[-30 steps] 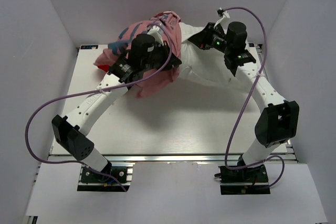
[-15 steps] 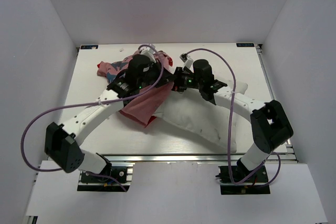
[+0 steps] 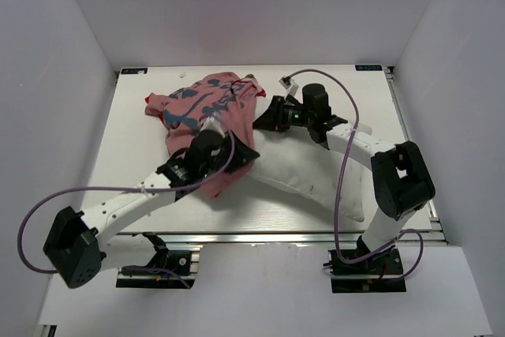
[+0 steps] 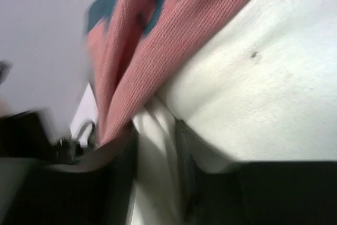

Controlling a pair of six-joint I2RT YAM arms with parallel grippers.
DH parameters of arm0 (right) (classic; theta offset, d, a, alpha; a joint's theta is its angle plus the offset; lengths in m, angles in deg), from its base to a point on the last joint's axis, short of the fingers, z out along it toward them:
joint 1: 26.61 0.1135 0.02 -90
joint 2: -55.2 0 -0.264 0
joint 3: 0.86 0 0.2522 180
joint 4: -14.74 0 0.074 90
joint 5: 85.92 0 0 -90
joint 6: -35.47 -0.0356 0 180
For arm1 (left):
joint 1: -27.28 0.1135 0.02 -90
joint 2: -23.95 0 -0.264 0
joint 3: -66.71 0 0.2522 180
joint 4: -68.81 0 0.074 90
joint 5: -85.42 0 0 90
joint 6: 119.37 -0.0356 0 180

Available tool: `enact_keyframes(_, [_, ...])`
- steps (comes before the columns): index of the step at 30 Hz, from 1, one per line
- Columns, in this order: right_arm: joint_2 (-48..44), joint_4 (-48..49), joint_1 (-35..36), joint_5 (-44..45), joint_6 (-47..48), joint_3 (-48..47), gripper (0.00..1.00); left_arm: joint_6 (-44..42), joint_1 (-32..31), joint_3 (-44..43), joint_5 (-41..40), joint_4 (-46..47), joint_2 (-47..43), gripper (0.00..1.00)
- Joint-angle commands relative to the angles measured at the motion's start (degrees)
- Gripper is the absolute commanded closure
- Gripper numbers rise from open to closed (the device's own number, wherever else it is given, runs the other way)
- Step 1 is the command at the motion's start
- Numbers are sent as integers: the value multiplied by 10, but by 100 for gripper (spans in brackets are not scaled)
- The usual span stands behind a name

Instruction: Put the pillow into the pillowcase

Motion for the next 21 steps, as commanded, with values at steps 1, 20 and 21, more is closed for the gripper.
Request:
enact_keyframes(1, [0, -56, 5, -100, 213, -23, 51, 61, 3, 66, -25, -52, -59, 42])
enact_keyframes(20, [-155, -243, -87, -4, 507, -68, 11, -387, 26, -645, -136, -399, 302, 21])
enact_keyframes(21, [-125, -254, -93, -14, 507, -88, 10, -401, 28, -686, -135, -419, 339, 21])
